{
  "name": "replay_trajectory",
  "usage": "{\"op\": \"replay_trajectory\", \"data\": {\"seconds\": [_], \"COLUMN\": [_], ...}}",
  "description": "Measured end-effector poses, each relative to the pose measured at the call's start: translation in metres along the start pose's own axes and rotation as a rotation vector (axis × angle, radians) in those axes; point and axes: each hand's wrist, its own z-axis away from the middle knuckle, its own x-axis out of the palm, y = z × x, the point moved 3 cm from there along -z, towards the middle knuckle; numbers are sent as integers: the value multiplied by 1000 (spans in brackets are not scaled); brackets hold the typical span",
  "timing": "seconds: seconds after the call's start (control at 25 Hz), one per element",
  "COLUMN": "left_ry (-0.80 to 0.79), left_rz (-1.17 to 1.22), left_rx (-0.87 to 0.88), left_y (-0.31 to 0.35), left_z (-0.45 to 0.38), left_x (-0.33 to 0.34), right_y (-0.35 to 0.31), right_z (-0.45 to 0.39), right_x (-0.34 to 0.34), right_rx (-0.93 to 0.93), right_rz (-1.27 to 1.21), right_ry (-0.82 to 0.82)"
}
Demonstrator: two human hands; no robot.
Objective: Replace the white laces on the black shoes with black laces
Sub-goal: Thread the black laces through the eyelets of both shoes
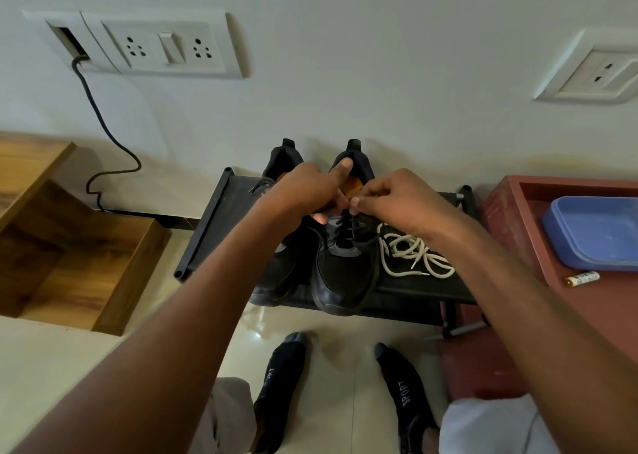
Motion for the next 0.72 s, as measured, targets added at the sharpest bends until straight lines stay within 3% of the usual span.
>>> {"op": "replay_trajectory", "data": {"seconds": [0.08, 0.16, 0.28, 0.36, 0.44, 0.52, 0.72], "left_ry": [-22, -35, -62, -92, -82, -76, -206], "left_rz": [135, 113, 128, 138, 110, 73, 37], "left_rx": [-50, -73, -57, -23, 23, 90, 195], "left_y": [-1, -7, -13, -12, -9, -6, -4], "left_z": [1, -2, -7, -7, -6, -3, 9], "left_x": [-1, -6, -13, -14, -15, -16, -21], "right_y": [-16, -23, -13, -1, 7, 10, 13], "right_z": [6, 9, 2, -8, -14, -15, -10], "right_x": [12, 18, 24, 29, 38, 45, 45], "right_rx": [-69, -57, 11, 165, 357, 482, 557], "right_rz": [-80, -111, -81, -75, -276, -600, -1018], "right_ry": [-147, -229, -78, 72, 105, 36, -106]}}
